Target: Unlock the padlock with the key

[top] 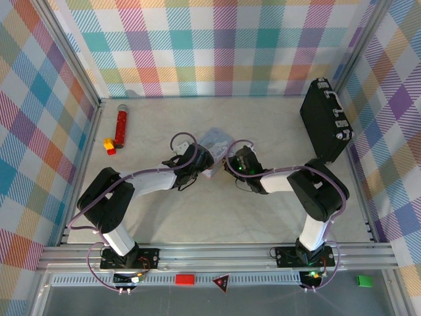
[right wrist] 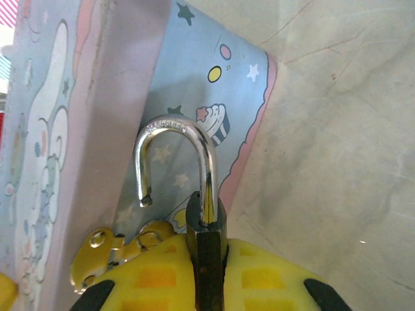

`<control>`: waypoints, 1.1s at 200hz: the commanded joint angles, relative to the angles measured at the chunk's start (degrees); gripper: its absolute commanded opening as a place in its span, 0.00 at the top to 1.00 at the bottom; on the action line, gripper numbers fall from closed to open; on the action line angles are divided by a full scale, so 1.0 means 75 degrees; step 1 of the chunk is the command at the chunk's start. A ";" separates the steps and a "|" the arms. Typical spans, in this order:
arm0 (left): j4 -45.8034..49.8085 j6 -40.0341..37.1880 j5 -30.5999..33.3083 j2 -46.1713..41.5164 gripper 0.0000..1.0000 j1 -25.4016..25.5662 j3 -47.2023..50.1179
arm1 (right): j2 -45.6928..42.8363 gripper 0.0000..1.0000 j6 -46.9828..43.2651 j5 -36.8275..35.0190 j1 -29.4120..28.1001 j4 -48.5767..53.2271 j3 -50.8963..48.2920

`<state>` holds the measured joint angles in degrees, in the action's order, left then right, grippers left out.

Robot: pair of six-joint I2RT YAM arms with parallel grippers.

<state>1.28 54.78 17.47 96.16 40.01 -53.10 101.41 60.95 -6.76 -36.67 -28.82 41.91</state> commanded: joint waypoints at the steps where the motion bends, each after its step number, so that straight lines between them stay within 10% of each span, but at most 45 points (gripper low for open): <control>1: 0.1385 -0.0062 -0.0054 0.0406 0.14 0.0115 0.0442 | -0.0371 1.00 0.0279 0.0280 0.0103 -0.0895 -0.0103; 104: 0.1434 -0.0083 0.0095 0.0304 0.13 0.0102 0.0378 | -0.1061 1.00 -0.0071 0.0527 0.0330 -0.0531 -0.0471; 220: 0.2264 -0.0980 -0.0217 0.0657 0.10 -0.0563 -0.0603 | -0.4003 1.00 -0.4715 0.0559 0.0411 0.5821 0.0724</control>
<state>4.56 51.42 15.42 96.71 37.80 -55.75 73.91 34.48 -1.89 -34.06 0.93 44.10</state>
